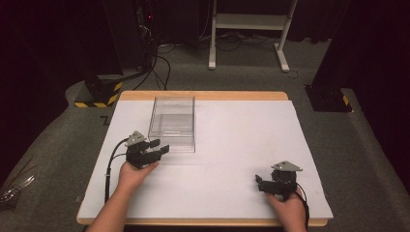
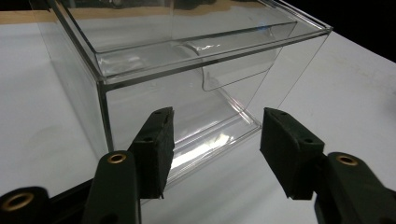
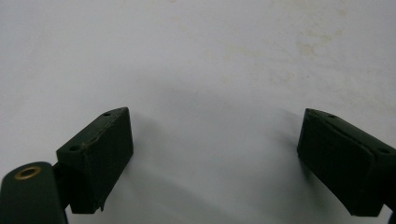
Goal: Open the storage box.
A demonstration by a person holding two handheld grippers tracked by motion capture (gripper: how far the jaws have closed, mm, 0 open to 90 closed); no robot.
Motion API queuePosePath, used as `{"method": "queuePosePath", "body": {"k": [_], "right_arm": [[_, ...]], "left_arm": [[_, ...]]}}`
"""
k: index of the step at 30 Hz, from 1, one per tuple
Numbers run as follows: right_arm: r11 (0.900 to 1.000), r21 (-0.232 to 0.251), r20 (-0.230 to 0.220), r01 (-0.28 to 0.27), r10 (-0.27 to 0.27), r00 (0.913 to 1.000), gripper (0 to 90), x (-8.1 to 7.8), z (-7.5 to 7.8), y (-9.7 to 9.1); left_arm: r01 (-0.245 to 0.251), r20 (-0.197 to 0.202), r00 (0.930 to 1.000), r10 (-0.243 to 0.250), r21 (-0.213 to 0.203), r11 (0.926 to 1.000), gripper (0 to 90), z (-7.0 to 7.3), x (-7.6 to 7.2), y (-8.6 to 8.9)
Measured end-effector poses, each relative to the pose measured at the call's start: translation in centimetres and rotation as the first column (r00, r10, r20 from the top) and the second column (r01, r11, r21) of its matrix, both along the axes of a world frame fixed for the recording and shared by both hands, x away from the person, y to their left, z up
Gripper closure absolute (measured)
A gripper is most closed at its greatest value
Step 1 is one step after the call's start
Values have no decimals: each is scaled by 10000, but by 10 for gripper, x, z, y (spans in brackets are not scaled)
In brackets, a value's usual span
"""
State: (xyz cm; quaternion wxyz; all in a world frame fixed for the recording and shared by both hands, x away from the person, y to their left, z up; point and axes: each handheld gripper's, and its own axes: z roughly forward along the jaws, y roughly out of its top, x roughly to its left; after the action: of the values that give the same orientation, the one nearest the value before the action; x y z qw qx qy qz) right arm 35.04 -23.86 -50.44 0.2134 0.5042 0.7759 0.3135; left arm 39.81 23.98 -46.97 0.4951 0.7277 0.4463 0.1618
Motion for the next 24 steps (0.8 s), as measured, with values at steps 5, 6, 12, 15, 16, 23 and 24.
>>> {"method": "queuePosePath", "body": {"k": [5,6,12,15,16,23,24], "right_arm": [[10000,0,1,1,-1,10000,105,0,0,0],[10000,0,1,1,-1,10000,105,0,0,0],[10000,4,2,2,-2,10000,105,0,0,0],[10000,2,3,-2,2,10000,105,0,0,0],[10000,2,6,-1,1,10000,105,0,0,0],[10000,2,3,-1,1,10000,105,0,0,0],[10000,2,3,-1,1,10000,105,0,0,0]], "left_arm": [[11,157,9999,-8,-180,9998,524,-2,2,-1],[-2,228,9997,7,-223,9998,524,-2,3,-1],[33,469,9989,-3,-647,9979,546,-2,6,0],[17,560,9984,25,-761,9971,560,-1,7,2],[23,612,9981,23,-757,9971,568,-1,8,3],[105,484,9988,-68,-760,9971,607,3,11,7],[155,495,9987,-126,-603,9981,607,4,11,6]]}}
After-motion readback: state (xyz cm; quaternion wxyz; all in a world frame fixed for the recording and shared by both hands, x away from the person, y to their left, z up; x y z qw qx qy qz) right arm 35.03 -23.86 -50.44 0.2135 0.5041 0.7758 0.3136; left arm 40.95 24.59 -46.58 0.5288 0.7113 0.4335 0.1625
